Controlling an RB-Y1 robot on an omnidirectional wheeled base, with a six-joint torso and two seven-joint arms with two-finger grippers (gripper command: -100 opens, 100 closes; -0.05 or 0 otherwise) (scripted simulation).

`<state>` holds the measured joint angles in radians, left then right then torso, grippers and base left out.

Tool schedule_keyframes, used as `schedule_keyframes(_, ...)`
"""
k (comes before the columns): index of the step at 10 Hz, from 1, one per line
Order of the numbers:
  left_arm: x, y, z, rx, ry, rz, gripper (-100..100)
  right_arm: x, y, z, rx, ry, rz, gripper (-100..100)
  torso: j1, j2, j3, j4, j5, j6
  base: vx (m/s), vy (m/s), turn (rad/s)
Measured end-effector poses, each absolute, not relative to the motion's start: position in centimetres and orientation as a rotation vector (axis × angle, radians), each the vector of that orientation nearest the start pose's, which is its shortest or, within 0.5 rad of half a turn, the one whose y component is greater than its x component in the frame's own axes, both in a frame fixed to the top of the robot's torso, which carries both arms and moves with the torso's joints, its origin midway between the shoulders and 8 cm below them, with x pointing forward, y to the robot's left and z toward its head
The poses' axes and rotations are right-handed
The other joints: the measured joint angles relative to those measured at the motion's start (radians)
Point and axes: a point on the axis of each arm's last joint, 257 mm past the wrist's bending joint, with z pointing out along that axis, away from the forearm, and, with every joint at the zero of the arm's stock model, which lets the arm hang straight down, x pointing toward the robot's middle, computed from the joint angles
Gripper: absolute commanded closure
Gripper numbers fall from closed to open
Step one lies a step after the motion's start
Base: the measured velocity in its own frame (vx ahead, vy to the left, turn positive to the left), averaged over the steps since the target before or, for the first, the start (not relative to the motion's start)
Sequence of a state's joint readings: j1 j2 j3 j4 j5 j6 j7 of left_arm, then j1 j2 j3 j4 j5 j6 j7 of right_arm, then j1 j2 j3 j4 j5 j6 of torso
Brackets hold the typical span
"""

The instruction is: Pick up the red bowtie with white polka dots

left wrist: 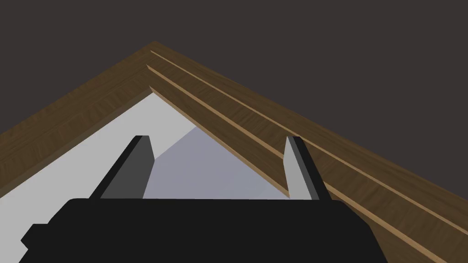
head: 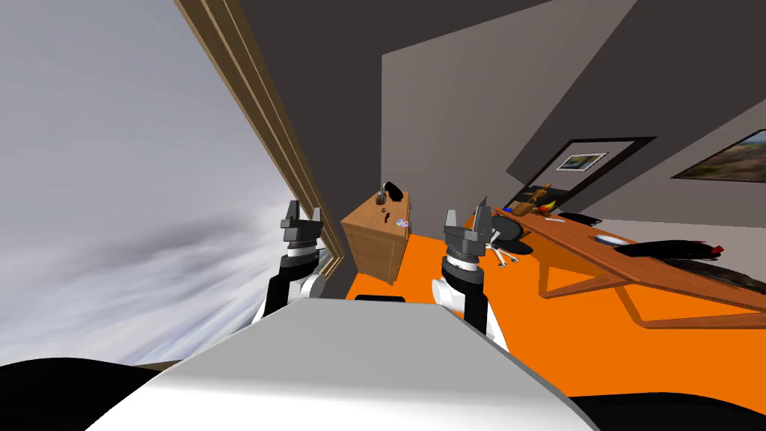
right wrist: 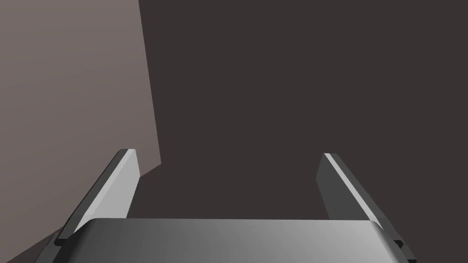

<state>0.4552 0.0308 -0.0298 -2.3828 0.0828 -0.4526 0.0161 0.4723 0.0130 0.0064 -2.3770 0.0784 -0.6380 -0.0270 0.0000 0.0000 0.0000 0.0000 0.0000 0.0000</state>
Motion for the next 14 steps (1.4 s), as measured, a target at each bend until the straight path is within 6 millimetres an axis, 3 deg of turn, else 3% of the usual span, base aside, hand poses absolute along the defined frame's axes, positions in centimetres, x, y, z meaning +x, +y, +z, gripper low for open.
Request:
schedule_keyframes(7,33.2,26.7,7.4,-0.618,0.521,-1.443,0,32.2,-24.4,2.9,0.373,0.749,1.256,-100,-0.002,-0.002,-0.001,0.000,0.000,0.000,0.032,-0.032,0.123)
schedule_keyframes(11,33.2,26.7,7.4,-0.617,0.521,-1.443,0,32.8,-24.7,-3.6,0.357,0.968,1.156,-100,-0.003,-0.002,-0.001,-0.001,-0.001,0.000,0.028,-0.043,0.165)
schedule_keyframes(14,33.2,26.7,7.4,-0.618,0.521,-1.443,0,33.3,-25.4,-7.1,0.325,1.100,1.090,-100,-0.002,-0.002,-0.001,0.000,-0.001,0.000,0.013,-0.032,0.203)
